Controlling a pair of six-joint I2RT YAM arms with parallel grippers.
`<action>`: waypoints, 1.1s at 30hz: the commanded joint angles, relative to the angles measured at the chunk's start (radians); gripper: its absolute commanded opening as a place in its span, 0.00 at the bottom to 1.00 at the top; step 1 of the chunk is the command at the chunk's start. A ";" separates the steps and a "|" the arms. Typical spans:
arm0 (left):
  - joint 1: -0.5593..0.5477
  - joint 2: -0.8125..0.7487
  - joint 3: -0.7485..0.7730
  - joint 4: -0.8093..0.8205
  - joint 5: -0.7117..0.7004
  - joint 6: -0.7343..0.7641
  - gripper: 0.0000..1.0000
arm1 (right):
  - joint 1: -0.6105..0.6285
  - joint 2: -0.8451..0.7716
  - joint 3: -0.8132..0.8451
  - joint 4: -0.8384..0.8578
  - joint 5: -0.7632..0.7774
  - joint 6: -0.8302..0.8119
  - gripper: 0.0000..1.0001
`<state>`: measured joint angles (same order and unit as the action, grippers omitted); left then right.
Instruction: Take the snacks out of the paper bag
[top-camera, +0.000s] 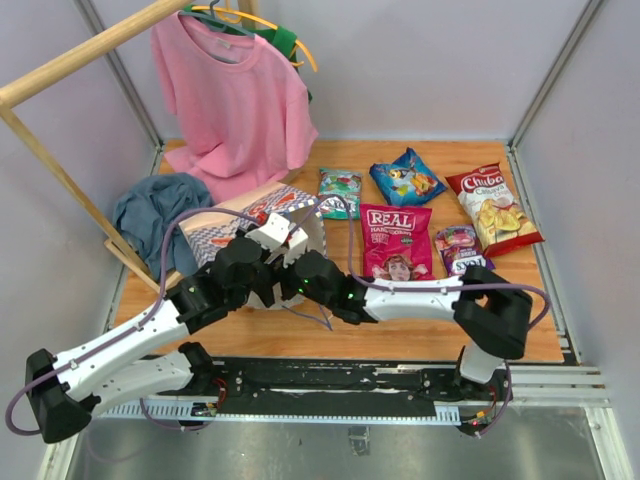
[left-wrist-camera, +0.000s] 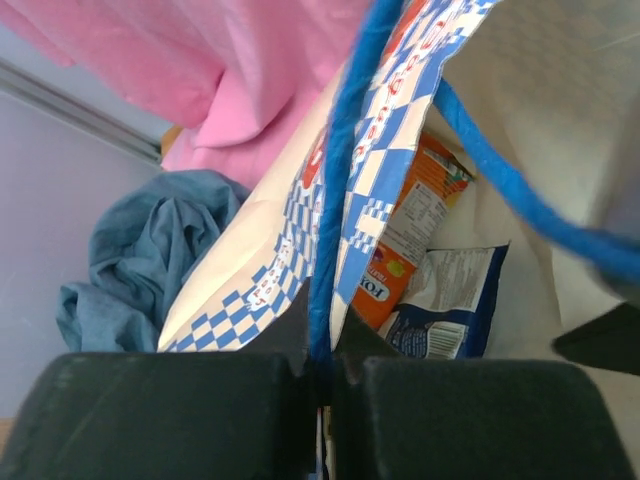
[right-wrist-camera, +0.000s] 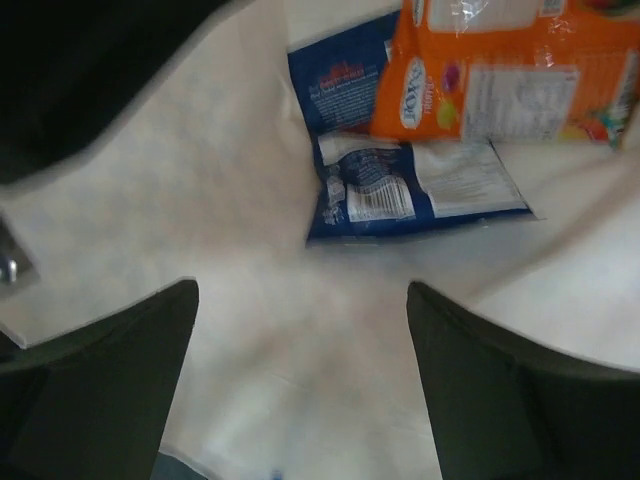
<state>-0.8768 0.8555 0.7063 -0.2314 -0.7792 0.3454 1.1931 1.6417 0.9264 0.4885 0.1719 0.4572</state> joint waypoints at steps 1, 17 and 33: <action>0.016 -0.015 -0.003 0.047 0.039 -0.030 0.01 | -0.057 0.126 0.120 -0.027 -0.065 0.142 0.87; 0.035 -0.016 0.000 0.046 0.061 -0.040 0.01 | -0.141 0.297 0.101 -0.161 -0.135 0.840 0.99; 0.035 -0.018 0.000 0.044 0.067 -0.041 0.00 | -0.127 0.484 0.396 -0.389 -0.126 0.868 0.49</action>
<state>-0.8406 0.8555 0.7055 -0.2344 -0.7162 0.3271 1.0592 2.0663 1.2972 0.2119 0.0734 1.2892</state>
